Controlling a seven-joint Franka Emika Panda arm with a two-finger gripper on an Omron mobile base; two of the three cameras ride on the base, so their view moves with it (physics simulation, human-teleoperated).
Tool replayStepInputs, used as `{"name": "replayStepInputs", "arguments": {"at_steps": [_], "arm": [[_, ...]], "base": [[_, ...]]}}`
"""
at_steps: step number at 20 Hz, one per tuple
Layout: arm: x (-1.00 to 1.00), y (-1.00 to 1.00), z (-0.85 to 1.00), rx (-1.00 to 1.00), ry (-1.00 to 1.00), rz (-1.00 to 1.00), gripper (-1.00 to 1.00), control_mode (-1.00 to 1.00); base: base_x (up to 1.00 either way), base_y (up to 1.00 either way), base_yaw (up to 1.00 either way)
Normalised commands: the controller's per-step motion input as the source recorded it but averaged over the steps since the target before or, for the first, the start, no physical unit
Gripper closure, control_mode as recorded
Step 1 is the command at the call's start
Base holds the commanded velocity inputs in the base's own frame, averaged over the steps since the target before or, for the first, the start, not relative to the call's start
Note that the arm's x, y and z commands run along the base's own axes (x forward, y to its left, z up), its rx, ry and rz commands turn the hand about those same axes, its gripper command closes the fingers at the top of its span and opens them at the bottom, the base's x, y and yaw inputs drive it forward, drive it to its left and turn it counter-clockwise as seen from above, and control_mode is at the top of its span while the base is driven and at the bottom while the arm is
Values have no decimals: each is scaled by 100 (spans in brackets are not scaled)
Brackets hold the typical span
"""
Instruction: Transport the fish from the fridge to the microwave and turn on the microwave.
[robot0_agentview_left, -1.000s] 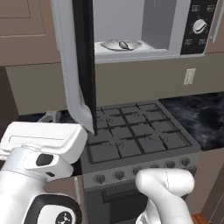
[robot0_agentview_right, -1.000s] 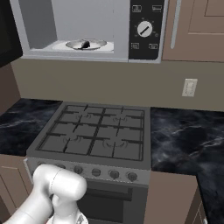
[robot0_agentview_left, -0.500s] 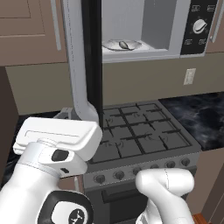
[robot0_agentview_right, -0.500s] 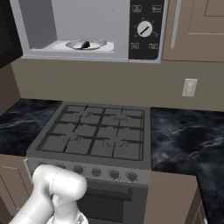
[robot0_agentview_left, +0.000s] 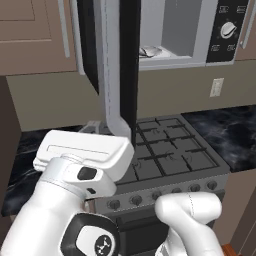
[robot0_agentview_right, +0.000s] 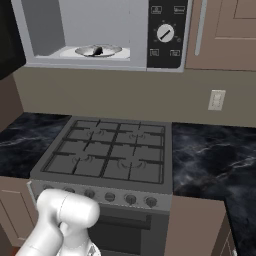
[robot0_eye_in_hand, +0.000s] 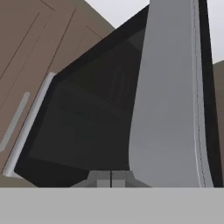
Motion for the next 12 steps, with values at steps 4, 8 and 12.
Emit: {"name": "replayStepInputs", "arguments": {"at_steps": [4, 8, 12], "arm": [[0, -47, 18, 0, 0, -2, 100, -100], [0, -48, 18, 0, 0, -2, 100, -100], [3, -46, 18, 0, 0, -1, 100, -100]], "base": [[0, 0, 0], [0, 0, 0], [0, 0, 0]]}}
